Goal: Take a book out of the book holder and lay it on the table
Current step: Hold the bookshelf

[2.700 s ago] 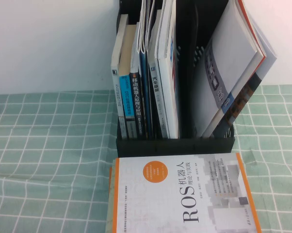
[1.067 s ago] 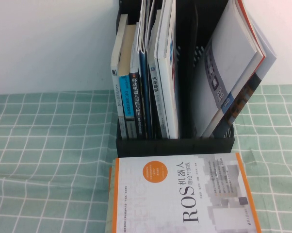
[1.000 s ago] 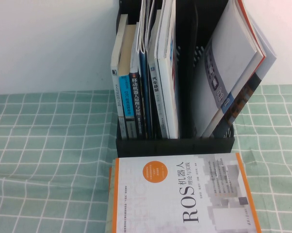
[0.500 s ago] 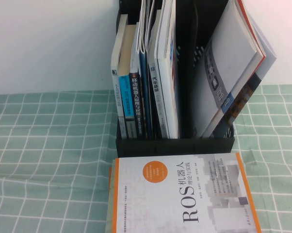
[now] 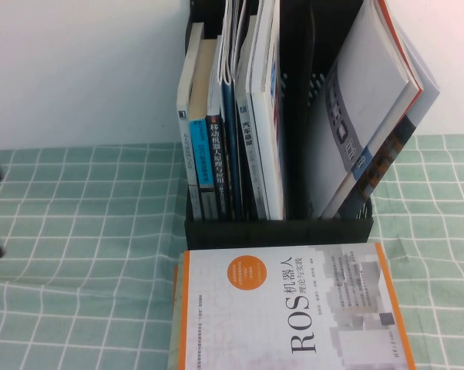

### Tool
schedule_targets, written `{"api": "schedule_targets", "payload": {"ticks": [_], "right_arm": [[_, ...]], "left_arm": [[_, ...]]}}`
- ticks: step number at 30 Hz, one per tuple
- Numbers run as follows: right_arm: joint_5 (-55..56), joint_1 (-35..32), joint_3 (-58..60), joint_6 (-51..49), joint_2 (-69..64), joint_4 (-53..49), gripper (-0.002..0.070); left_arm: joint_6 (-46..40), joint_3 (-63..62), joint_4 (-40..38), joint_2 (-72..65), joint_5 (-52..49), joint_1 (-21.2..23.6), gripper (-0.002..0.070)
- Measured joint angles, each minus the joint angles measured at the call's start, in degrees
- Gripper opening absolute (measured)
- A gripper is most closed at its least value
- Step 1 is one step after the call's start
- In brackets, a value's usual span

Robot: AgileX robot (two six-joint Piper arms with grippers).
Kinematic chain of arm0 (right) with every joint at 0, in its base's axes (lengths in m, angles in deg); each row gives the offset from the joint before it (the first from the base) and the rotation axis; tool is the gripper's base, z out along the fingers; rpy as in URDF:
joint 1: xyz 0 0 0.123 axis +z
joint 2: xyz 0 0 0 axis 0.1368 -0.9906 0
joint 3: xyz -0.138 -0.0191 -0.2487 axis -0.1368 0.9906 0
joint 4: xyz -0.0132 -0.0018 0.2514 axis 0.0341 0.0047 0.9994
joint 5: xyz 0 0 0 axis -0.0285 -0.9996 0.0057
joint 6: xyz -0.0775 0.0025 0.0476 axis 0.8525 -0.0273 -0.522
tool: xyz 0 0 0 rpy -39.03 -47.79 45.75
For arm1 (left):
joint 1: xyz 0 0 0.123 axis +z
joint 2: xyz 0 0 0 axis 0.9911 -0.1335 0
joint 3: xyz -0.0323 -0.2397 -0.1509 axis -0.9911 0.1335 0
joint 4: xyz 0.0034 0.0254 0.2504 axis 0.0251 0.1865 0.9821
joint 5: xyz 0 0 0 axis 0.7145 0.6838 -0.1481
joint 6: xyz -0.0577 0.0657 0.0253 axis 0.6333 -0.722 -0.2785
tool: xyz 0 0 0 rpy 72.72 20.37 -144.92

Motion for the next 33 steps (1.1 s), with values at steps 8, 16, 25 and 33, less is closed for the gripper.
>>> {"api": "schedule_targets", "payload": {"ticks": [8, 16, 25, 33], "right_arm": [[16.28, 0.24, 0.0, -2.42, -12.09, -1.08, -0.0002], [35.78, 1.8, 0.0, -20.67, -23.94, -22.78, -0.0002], [65.31, 1.82, 0.0, -28.23, -44.74, -31.28, 0.0093], [69.78, 1.82, -0.12, -28.57, -56.12, -28.78, 0.0324]], "left_arm": [[-26.76, -12.74, -25.3, -22.67, 0.99, -14.64, -0.0001], [-28.11, -23.74, -26.67, -44.26, 10.16, -31.08, -0.0003], [-27.08, -39.78, -30.96, -61.32, 7.51, -33.65, -0.0003], [-19.92, -50.84, -31.31, -71.18, 1.55, -33.68, -0.0003]]}}
